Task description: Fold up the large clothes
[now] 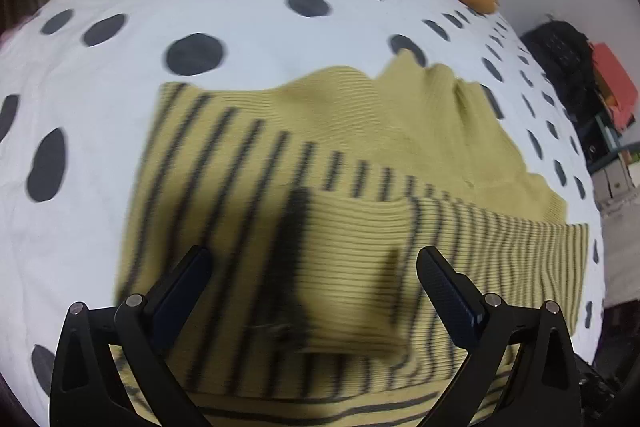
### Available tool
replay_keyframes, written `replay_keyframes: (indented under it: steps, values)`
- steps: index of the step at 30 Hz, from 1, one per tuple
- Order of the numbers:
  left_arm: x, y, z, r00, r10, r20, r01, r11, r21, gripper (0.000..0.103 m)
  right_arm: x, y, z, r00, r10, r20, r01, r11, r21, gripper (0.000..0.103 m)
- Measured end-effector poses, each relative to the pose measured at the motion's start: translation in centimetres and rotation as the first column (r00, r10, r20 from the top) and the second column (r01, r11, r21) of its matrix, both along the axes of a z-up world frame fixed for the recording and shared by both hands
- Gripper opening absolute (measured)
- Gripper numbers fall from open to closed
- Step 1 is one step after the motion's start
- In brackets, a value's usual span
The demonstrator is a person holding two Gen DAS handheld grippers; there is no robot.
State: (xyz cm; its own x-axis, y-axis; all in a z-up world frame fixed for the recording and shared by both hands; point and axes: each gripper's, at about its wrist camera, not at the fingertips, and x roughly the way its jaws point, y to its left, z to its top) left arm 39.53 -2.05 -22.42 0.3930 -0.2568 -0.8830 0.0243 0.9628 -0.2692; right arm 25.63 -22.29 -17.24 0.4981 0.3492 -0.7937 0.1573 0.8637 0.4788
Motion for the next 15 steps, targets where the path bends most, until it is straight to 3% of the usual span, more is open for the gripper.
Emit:
replay_keyframes:
  steps: [2,3,4,7,11,15]
  values:
    - [0.8,-1.2,-0.5,0.999,-0.017,-0.033,0.018,0.999,0.031,0.065,-0.1,-0.5,-0.4,1.000,-0.018,-0.010,0.019,1.000,0.011,0.048]
    - [1.1,-1.4,-0.9,0.998,-0.010,-0.055,0.013,0.998,0.065,0.036,-0.2,-0.8,-0.5,1.000,-0.025,-0.017,0.025,1.000,0.014,0.048]
    - [1.4,-1.3,-1.2,0.997,-0.004,-0.073,0.009,0.997,0.071,0.021,-0.5,-1.2,-0.7,0.999,-0.035,-0.025,0.035,0.999,0.013,0.048]
    - [1.4,-0.4,-0.2,0.999,0.007,-0.052,-0.005,0.999,0.034,0.008,-0.8,-1.8,-0.8,0.998,-0.054,-0.031,0.054,0.999,0.001,0.048]
    - [0.9,1.1,2.3,0.998,0.030,0.047,-0.033,0.997,0.065,0.007,-1.2,-3.2,-0.2,0.995,-0.097,-0.017,0.097,0.995,-0.019,0.048]
    - [0.6,4.3,5.1,0.980,0.127,0.154,-0.143,0.985,0.097,0.007,-1.5,-4.8,0.6,0.988,-0.156,-0.008,0.156,0.987,-0.041,0.048]
